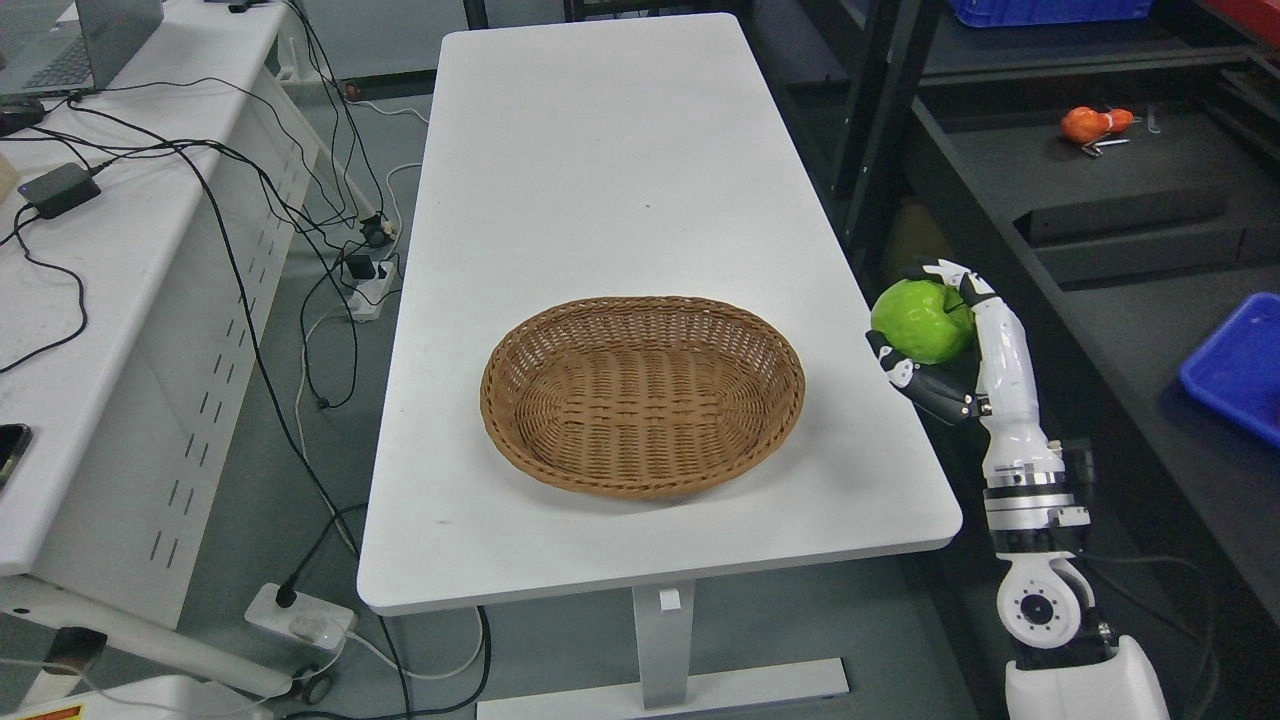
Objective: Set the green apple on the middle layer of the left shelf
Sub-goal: 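Hold the apple in the right hand while the robot turns to the shelf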
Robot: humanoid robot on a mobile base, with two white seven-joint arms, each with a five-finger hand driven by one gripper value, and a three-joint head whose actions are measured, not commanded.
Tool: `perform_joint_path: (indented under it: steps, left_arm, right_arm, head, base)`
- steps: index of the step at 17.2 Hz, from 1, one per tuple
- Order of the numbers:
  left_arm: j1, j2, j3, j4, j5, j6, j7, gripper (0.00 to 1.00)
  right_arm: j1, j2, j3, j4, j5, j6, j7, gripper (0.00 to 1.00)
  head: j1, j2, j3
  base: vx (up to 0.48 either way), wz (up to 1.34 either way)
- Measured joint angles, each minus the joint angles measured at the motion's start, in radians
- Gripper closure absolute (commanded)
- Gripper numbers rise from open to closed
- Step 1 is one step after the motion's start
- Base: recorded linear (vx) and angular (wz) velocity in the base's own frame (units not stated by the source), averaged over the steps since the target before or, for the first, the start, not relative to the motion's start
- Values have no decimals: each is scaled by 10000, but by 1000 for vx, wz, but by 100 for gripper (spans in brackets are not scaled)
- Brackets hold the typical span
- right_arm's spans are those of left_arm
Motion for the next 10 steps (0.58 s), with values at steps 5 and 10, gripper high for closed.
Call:
perform_joint_path:
  steps: [5,10]
  left_arm:
    - [0,0,0,0,0,0,0,0]
    - [1,1,0,-2,0,0,0,0]
  right_arm:
    - [181,94,27,-14,-9,-205,67,100]
    - [276,151,137,-18,-11,-240,101,100]
  head:
    - [0,0,0]
    - [0,0,0]
  base:
    - [-356,26]
    - [-393,234]
